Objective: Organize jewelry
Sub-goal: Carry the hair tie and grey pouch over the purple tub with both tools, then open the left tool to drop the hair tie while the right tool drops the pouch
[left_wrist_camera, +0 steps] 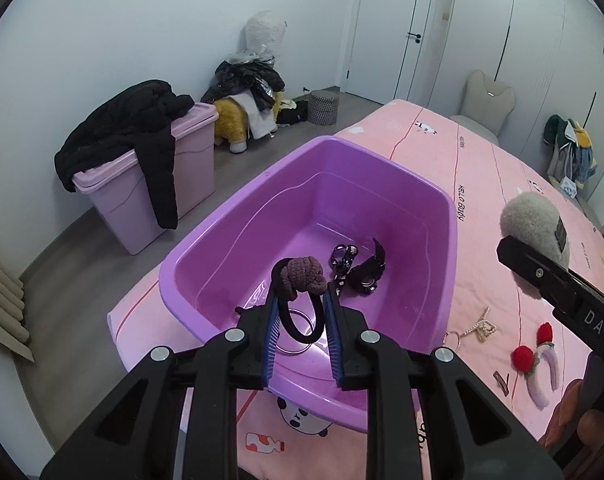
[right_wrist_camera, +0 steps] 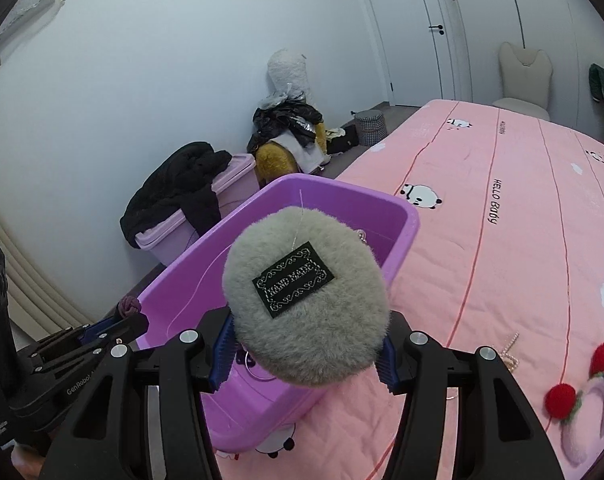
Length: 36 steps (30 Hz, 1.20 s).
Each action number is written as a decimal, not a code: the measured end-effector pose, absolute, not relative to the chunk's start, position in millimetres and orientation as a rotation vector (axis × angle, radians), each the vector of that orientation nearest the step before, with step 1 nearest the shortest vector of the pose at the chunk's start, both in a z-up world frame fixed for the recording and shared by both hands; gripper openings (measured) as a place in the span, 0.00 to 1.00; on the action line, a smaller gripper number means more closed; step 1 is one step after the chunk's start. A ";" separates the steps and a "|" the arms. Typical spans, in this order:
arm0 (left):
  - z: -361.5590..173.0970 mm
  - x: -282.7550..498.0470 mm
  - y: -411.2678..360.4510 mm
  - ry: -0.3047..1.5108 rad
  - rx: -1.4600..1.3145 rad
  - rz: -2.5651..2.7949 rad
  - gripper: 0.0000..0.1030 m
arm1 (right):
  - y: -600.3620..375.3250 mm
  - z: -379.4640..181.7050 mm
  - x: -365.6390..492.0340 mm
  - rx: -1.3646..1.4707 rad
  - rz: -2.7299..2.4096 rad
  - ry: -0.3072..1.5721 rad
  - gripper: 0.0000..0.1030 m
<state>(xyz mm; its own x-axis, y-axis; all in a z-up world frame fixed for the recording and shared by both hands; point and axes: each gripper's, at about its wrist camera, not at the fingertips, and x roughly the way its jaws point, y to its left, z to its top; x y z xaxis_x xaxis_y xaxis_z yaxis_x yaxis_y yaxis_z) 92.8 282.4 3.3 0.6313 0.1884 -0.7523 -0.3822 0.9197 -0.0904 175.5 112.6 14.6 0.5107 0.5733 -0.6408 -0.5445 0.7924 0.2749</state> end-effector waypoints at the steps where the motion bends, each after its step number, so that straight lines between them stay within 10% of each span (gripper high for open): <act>1: -0.7 97.7 285.7 0.836 -0.258 0.333 0.21 | 119.8 12.1 180.6 0.031 0.680 0.799 0.53; 25: -66.0 152.1 322.9 0.983 -0.343 0.402 0.24 | 218.6 -74.3 257.0 -0.184 0.655 1.055 0.53; 27: -66.5 153.0 324.8 0.983 -0.345 0.410 0.29 | 219.4 -74.8 259.3 -0.191 0.641 1.052 0.54; 31: -62.5 148.1 328.7 0.959 -0.353 0.456 0.79 | 222.6 -76.0 262.3 -0.195 0.618 1.069 0.65; 36: -57.5 145.3 329.6 0.950 -0.346 0.468 0.79 | 220.7 -71.2 261.0 -0.203 0.589 1.052 0.71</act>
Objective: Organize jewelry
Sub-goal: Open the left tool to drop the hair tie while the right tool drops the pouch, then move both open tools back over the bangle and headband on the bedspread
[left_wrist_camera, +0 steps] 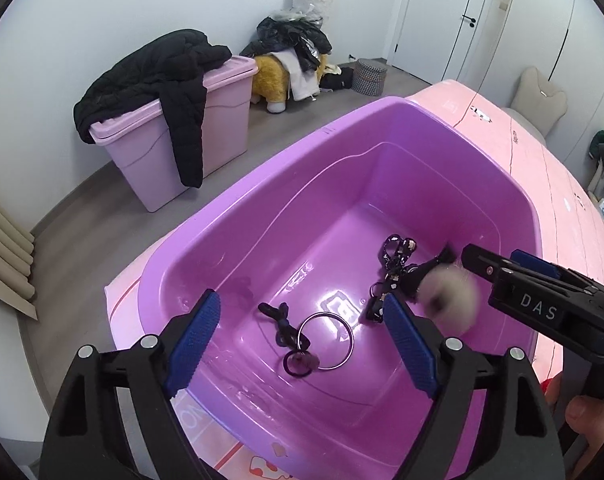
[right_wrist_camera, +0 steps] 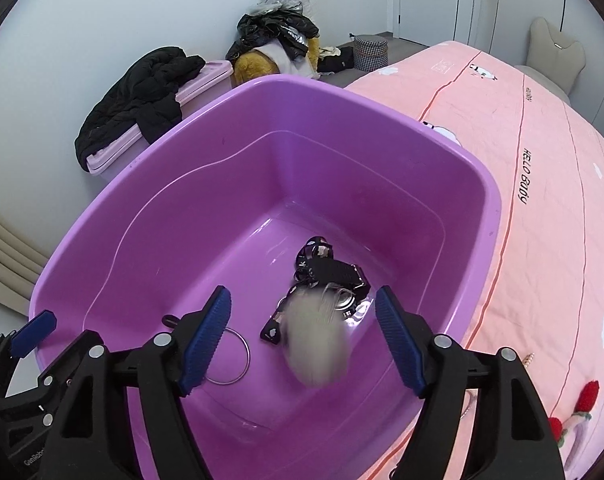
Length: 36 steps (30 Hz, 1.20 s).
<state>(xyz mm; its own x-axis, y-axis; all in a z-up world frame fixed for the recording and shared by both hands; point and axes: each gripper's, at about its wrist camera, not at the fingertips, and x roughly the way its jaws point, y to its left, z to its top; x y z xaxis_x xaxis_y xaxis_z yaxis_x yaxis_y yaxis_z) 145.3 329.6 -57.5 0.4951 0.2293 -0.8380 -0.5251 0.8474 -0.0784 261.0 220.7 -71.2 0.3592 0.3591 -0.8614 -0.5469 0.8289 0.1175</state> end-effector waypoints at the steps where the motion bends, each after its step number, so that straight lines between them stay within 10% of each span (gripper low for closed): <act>1: -56.9 144.3 329.5 0.948 -0.346 0.467 0.79 | 219.9 -70.0 261.4 -0.205 0.588 1.049 0.71; 36: -13.8 105.0 306.6 0.857 -0.297 0.448 0.79 | 182.3 -38.8 220.6 -0.138 0.592 0.996 0.71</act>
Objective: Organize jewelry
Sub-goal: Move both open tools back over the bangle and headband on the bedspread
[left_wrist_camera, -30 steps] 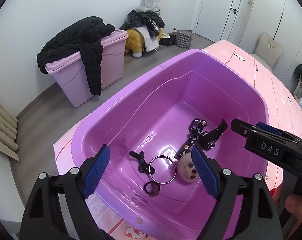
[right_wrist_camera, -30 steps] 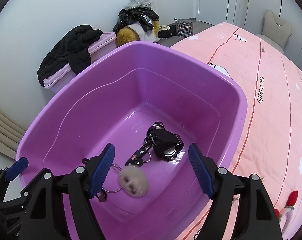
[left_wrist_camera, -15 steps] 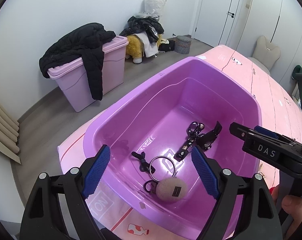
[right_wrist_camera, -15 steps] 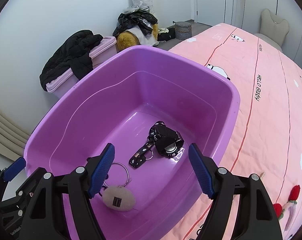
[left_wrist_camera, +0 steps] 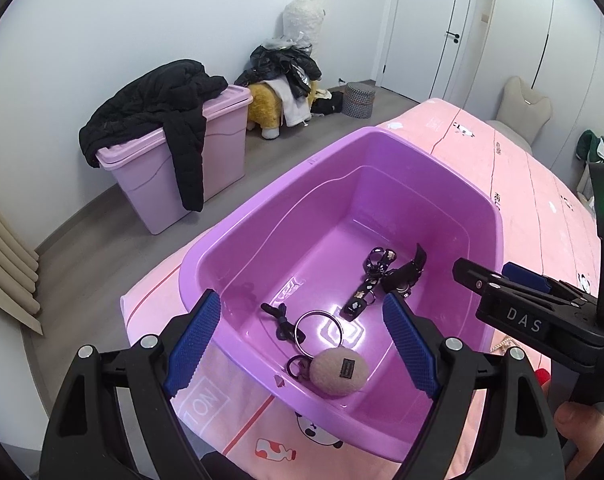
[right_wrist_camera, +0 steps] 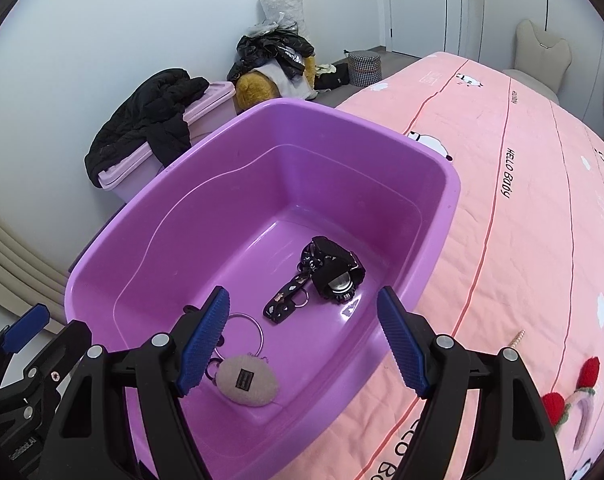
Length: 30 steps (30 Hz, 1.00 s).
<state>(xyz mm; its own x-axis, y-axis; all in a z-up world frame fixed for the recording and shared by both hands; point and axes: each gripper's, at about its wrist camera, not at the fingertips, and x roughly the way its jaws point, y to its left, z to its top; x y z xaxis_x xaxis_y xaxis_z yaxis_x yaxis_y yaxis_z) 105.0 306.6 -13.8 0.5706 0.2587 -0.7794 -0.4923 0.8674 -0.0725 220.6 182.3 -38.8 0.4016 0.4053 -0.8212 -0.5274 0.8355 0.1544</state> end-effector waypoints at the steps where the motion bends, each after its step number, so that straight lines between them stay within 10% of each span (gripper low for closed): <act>1: -12.7 103.8 305.0 0.855 -0.294 0.447 0.79 | 180.2 -37.1 218.5 -0.134 0.591 0.993 0.71; 30: 14.1 69.1 194.9 0.832 -0.181 0.272 0.79 | 5.7 -19.7 111.2 0.036 0.439 0.911 0.71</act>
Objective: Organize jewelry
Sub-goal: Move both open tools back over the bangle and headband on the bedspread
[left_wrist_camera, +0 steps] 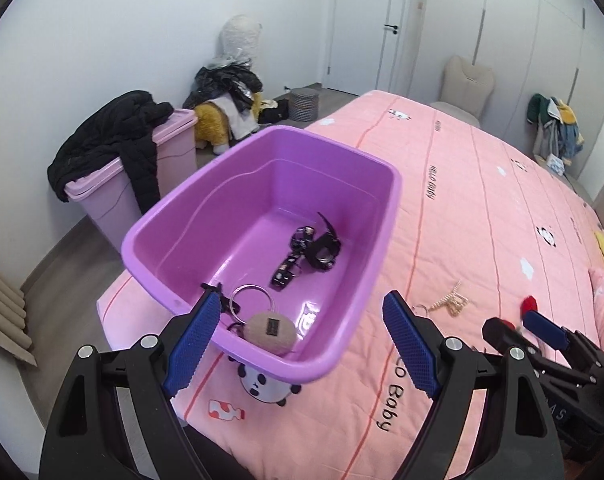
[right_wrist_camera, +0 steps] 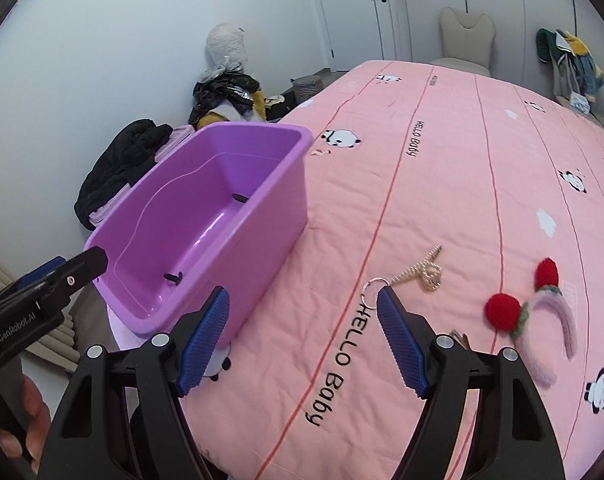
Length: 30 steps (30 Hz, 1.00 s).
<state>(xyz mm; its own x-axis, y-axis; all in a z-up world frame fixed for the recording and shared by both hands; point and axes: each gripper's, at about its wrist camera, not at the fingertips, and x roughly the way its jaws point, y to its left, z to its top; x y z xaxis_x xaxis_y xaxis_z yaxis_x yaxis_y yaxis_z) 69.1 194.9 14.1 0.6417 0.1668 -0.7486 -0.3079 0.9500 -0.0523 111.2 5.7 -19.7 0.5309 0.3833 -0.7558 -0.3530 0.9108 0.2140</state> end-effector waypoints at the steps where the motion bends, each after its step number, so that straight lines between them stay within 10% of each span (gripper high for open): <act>1: 13.5 68.0 187.6 0.833 -0.172 0.258 0.79 | -3.7 -22.2 105.9 0.043 0.425 0.912 0.71; 30: -96.2 104.6 40.9 0.983 -0.069 -0.002 0.84 | -235.7 -116.6 52.5 0.268 0.061 0.950 0.71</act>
<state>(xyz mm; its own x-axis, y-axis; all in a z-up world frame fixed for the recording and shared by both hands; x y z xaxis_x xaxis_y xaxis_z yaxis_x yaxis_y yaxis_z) 104.6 40.9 -96.2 0.5548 -0.0330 -0.8313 -0.0297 0.9978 -0.0595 52.5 -235.7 -116.6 0.5826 0.1693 -0.7949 0.0655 0.9651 0.2535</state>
